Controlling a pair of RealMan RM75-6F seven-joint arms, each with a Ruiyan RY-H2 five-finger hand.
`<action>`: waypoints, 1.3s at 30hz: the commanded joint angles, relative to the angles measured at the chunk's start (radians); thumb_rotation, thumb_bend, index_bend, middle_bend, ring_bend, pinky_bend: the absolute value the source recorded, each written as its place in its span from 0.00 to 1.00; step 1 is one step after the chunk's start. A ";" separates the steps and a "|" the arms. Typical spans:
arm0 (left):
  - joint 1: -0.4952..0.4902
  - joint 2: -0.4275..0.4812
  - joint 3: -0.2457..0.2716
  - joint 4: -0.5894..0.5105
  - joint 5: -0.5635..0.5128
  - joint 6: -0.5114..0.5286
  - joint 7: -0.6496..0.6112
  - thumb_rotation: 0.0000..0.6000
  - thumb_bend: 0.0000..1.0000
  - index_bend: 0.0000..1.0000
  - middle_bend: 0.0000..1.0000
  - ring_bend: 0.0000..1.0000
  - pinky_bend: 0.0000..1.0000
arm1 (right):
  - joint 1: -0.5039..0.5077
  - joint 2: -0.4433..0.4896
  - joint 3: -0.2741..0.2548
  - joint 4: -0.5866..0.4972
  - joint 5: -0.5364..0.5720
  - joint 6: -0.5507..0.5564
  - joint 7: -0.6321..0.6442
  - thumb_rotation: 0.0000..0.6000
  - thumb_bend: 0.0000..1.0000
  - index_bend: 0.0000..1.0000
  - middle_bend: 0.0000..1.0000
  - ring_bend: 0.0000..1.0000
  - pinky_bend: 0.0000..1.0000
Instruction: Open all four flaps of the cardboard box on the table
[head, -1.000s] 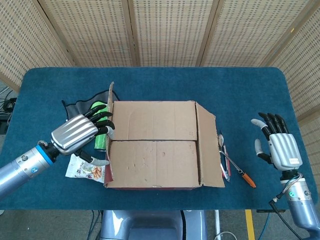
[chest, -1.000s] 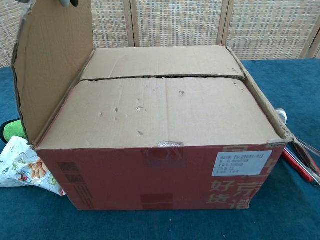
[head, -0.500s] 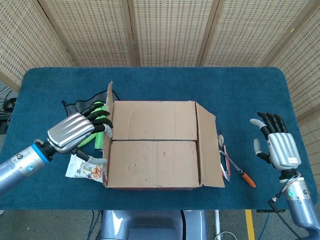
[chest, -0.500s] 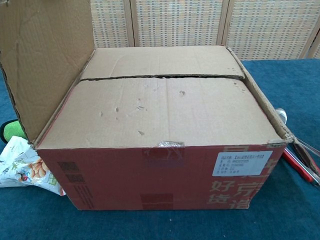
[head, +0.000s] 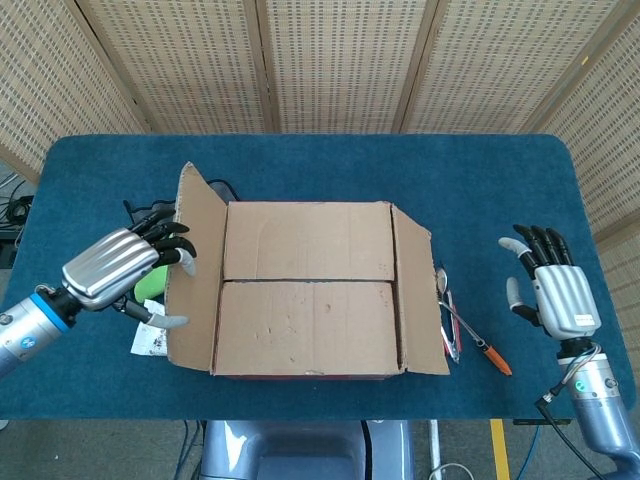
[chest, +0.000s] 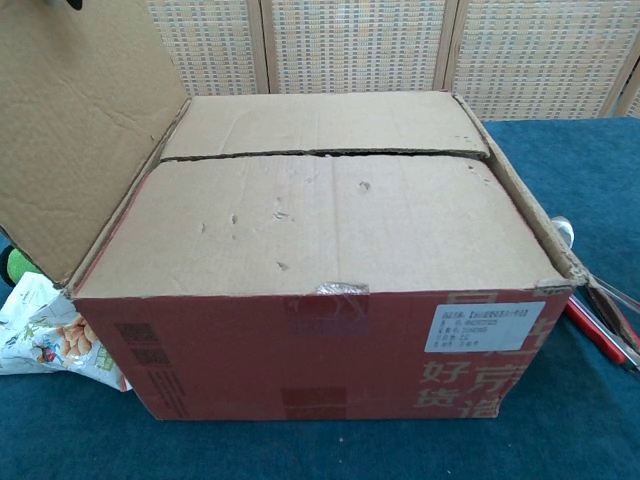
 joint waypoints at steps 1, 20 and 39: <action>0.023 0.017 0.010 0.006 -0.004 0.014 0.002 0.37 0.00 0.41 0.31 0.14 0.00 | 0.002 -0.002 0.000 0.002 0.000 -0.002 0.001 1.00 0.62 0.19 0.10 0.00 0.00; 0.076 -0.084 -0.020 0.010 -0.238 0.012 0.392 0.68 0.03 0.35 0.27 0.13 0.00 | -0.006 -0.002 -0.005 0.006 -0.004 0.007 0.015 1.00 0.62 0.19 0.10 0.00 0.00; 0.005 -0.341 -0.069 0.022 -0.483 0.028 0.707 0.84 0.06 0.12 0.02 0.00 0.00 | -0.011 -0.006 -0.009 0.023 -0.003 0.006 0.036 1.00 0.62 0.19 0.10 0.00 0.00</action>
